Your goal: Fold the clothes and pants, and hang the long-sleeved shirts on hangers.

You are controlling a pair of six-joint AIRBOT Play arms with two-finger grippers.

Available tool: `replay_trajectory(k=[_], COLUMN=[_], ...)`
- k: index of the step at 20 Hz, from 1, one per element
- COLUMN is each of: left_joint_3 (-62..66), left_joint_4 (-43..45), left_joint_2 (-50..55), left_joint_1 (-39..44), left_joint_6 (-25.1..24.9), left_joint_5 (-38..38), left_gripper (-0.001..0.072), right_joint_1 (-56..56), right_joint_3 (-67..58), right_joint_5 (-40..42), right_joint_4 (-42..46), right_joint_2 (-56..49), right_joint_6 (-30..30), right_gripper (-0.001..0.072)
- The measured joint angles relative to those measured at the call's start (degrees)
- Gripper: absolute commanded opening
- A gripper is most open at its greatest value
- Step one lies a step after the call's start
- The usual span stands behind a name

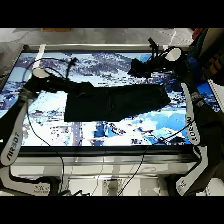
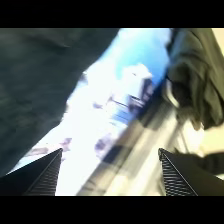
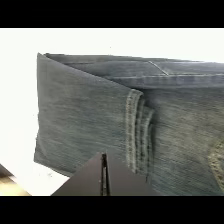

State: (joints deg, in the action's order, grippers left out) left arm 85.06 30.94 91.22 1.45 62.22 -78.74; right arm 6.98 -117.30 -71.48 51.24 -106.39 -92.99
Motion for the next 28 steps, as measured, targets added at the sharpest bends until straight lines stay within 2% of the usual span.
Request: replay_trajectory(k=[1, 5, 9, 13, 20, 21, 22, 23, 28], left_joint_3=[0.0, -2.12, -9.64, -15.96, -18.12, -18.21, -18.27, -18.32, -13.42], left_joint_4=[2.23, 10.25, 13.07, 13.46, 10.93, 10.51, 9.97, 9.73, 8.76], left_joint_2=[0.0, 0.15, 0.24, 1.44, 6.91, 7.3, 7.67, 7.96, 5.49], left_joint_1=[-2.86, -14.82, -22.01, -22.01, -15.28, -14.36, -13.66, -12.98, -11.85], left_joint_6=[0.0, 0.39, -1.77, -5.4, -7.32, -7.41, -7.45, -7.43, -7.54], left_joint_5=[-0.17, 0.31, 7.1, 16.5, 26.56, 27.65, 28.63, 29.2, 22.43], left_gripper=[0.0574, 0.0575, 0.0578, 0.0578, 0.0567, 0.0444, 0.0162, 0.0014, 0.0016], right_joint_1=[-0.02, -0.11, -0.11, -0.11, 0.37, 0.59, 0.87, 1.14, 2.49], right_joint_3=[0.02, 0.09, 0.11, 0.11, 0.11, 0.11, 0.11, 0.11, 1.42], right_joint_5=[-0.79, -2.54, -2.78, -2.36, -2.4, -2.4, -2.38, -2.34, -1.73], right_joint_4=[0.9, 4.85, 6.71, 7.23, 2.86, 2.71, 2.45, 2.54, 6.73], right_joint_2=[0.04, 0.11, 0.11, 0.11, 0.17, 0.15, 0.17, 0.17, 0.09], right_joint_6=[0.48, 2.67, 3.72, 4.04, 4.04, 4.07, 4.11, 4.15, 5.2], right_gripper=[0.0048, 0.0048, 0.0048, 0.0048, 0.0049, 0.0048, 0.0048, 0.0048, 0.0048])
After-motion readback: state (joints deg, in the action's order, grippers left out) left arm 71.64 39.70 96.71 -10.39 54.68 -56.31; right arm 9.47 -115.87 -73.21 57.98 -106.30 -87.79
